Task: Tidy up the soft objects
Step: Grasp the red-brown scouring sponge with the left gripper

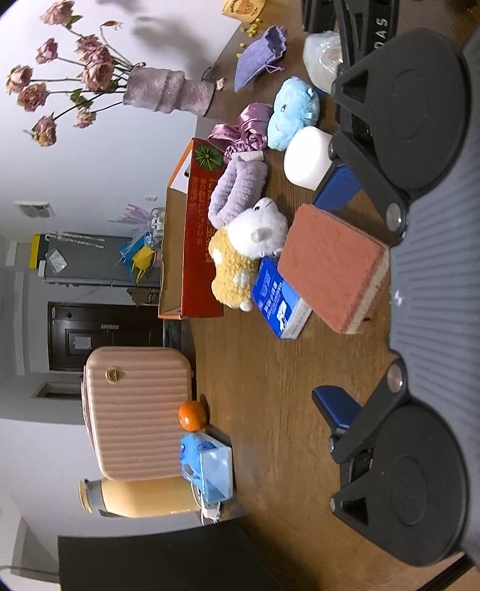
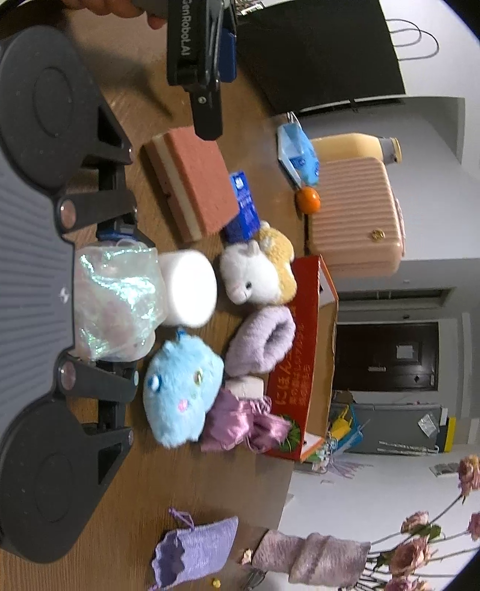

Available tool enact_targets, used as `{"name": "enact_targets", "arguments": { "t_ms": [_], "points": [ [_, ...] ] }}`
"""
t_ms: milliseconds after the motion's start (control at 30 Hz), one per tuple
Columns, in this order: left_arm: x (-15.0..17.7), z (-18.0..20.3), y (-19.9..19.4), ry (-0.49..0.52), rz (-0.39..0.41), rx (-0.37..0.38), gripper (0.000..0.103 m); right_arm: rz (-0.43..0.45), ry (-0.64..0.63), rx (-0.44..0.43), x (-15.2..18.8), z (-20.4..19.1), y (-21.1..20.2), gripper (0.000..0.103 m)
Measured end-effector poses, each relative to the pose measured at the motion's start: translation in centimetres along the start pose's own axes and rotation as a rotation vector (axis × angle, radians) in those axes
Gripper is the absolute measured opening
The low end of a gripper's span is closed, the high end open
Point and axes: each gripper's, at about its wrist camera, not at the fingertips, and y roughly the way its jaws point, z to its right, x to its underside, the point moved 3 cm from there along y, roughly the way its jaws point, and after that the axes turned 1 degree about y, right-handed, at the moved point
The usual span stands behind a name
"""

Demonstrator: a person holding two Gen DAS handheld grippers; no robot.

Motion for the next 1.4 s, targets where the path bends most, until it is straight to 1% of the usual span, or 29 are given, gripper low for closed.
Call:
{"name": "enact_targets", "arguments": {
  "t_ms": [167, 433, 700, 967, 1100, 1200, 1233, 1400],
  "points": [
    [-0.7, 0.9, 0.9, 0.041, -0.018, 0.007, 0.103, 0.027, 0.024, 0.033, -0.2, 1.7, -0.4, 0.048],
    [-1.8, 2.6, 3.1, 0.087, -0.062, 0.044, 0.103, 0.069, 0.053, 0.091, -0.8, 4.4, -0.8, 0.049],
    [-1.9, 3.6, 5.7, 0.112, -0.115, 0.043, 0.103, 0.09, 0.093, 0.139, -1.0, 7.5, -0.7, 0.049],
    [-1.1, 2.8, 8.2, 0.093, -0.188, 0.017, 0.103, 0.083, 0.162, 0.138, -0.6, 9.5, 0.0, 0.049],
    [-0.8, 2.1, 9.2, 0.052, -0.237, 0.028, 0.103, 0.073, 0.17, 0.137, -0.4, 9.5, 0.3, 0.049],
    [-0.4, 2.1, 9.8, 0.047, -0.269, 0.039, 0.103, 0.067, 0.172, 0.136, -0.4, 9.5, 0.4, 0.05],
    [-0.3, 2.0, 9.9, 0.043, -0.275, 0.049, 0.103, 0.066, 0.173, 0.137, -0.4, 9.5, 0.5, 0.05],
    [-0.2, 2.3, 9.8, 0.059, -0.275, 0.041, 0.103, 0.066, 0.174, 0.143, -0.4, 9.6, 0.5, 0.051]
  ]
}}
